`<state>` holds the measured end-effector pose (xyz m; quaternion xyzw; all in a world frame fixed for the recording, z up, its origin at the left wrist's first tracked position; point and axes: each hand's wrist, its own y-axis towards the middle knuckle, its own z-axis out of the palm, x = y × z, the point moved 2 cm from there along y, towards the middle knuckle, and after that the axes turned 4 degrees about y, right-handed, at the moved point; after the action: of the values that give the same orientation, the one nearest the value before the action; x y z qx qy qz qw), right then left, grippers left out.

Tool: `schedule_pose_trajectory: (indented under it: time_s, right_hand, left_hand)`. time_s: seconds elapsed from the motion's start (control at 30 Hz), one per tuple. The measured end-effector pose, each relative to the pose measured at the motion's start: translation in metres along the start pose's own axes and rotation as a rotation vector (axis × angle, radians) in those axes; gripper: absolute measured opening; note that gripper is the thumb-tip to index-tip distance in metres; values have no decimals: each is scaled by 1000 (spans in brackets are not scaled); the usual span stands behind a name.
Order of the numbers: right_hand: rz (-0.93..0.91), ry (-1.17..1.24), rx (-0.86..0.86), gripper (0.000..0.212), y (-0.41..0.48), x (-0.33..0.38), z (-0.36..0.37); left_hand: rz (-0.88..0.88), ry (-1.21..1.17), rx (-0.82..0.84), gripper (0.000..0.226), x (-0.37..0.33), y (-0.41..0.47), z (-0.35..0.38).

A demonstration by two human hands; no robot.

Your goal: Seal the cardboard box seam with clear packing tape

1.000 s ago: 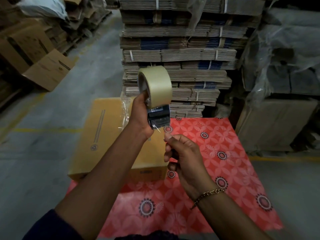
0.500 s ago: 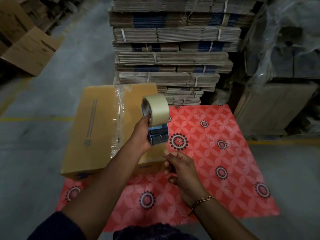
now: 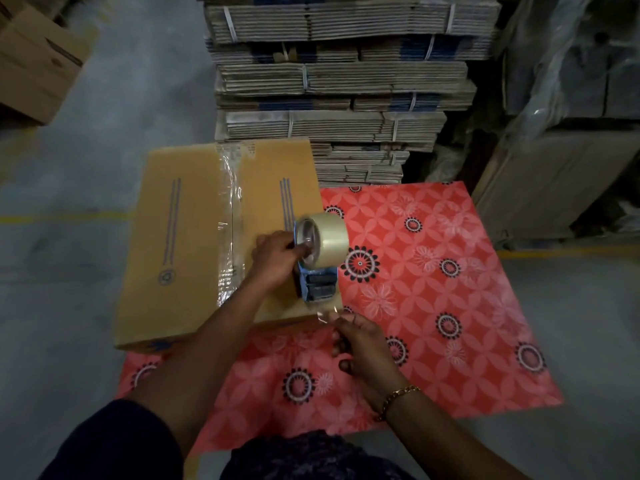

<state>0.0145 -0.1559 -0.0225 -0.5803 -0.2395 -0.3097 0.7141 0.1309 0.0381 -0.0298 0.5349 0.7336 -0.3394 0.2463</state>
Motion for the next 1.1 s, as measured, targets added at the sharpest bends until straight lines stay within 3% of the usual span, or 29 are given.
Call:
schedule_pose_trajectory:
  time_s: [0.1,0.23,0.37,0.5,0.6,1.0,1.1]
  right_hand:
    - [0,-9,33,18,2,0,4]
    - [24,1,48,21,1,-8,12]
    - [28,28,42,20,0,-14,11]
    - [32,38,55,21,-1,-15,10]
    - [33,42,71,20,-1,-13,11]
    - [10,38,98,12,-3,-7,11]
    - [60,-43,109,34,-5,-6,15]
  left_hand:
    - [28,311,-21,30,15,6,2]
    - [98,472,-159,38,22,1,-2]
    - [77,420,-246,38,21,-17,-13]
    - [344,237,-315,17,23,-73,-4]
    - [451,210,-277,20,34,-114,11]
    - [495,171,-291,14,25,-137,30]
    - [446,127,-286,12,28,-137,32]
